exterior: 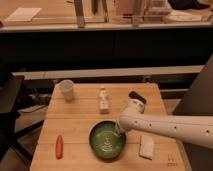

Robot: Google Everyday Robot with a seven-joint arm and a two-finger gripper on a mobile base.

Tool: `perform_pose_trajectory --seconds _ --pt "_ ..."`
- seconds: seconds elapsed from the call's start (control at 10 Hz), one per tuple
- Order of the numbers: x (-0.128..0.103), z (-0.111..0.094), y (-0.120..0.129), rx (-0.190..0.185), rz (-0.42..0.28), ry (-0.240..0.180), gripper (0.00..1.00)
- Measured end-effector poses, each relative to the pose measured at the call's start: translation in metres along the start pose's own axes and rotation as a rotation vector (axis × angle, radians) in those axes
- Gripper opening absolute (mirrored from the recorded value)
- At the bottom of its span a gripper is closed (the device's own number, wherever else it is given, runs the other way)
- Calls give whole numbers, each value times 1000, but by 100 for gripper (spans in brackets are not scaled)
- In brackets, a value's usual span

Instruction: Drag the ceramic bowl in a circle

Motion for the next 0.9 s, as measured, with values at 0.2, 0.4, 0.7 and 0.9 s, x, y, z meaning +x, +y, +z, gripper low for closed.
perform_pose_trajectory --seconds 0.2,0.4,0.7,0.9 --pt "15 1 -24 -6 -38 6 0" --pt "19 2 -38 -8 -57 7 0" --pt "20 1 -42 -17 -83 14 0" --pt "30 2 -62 -16 -102 20 0"
